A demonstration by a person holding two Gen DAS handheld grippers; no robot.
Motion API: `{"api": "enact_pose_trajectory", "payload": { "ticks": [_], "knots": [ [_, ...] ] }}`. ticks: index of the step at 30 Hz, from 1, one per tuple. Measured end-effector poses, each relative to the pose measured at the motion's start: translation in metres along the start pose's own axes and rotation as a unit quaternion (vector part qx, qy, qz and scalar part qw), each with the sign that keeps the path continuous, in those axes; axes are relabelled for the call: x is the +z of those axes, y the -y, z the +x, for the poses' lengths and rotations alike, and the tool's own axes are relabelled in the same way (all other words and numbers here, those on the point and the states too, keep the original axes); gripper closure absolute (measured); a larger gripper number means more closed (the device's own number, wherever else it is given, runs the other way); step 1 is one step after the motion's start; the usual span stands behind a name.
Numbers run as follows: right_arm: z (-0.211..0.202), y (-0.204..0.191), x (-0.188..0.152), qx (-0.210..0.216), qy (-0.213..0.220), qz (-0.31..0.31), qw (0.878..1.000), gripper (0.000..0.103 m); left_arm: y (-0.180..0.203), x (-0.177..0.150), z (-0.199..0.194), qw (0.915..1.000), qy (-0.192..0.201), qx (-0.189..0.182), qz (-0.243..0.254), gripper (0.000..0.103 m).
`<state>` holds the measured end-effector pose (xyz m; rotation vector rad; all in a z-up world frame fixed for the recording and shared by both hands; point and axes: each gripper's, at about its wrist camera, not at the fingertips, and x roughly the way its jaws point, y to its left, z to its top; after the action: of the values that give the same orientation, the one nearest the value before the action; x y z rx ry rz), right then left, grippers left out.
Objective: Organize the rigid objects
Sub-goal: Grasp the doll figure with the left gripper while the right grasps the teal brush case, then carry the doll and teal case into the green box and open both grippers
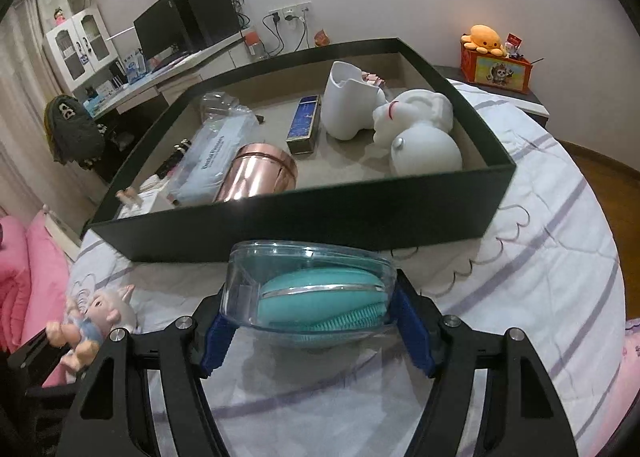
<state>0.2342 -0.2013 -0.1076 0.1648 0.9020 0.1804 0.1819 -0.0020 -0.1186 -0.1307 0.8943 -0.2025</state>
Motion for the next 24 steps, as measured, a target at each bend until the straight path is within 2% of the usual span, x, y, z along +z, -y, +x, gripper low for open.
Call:
{"api": "enact_pose_trajectory", "payload": {
  "ticks": [6, 13, 19, 24],
  "knots": [
    [-0.028, -0.008, 0.000, 0.020, 0.012, -0.005, 1.000, 0.032, -0.006, 0.002, -0.010, 1.0000, 0.007, 0.000, -0.002, 0.031],
    [-0.062, -0.018, 0.027, 0.038, 0.050, -0.022, 0.998, 0.031, -0.008, 0.024, -0.033, 0.9994, 0.036, -0.002, 0.001, 0.031],
    [-0.073, -0.026, 0.061, 0.032, 0.081, -0.045, 0.995, 0.031, -0.004, 0.061, -0.054, 0.9970, 0.076, -0.009, 0.014, 0.031],
    [-0.061, -0.023, 0.091, 0.024, 0.085, -0.049, 0.995, 0.031, 0.001, 0.098, -0.060, 0.9944, 0.102, -0.015, 0.021, 0.031]
  ]
}}
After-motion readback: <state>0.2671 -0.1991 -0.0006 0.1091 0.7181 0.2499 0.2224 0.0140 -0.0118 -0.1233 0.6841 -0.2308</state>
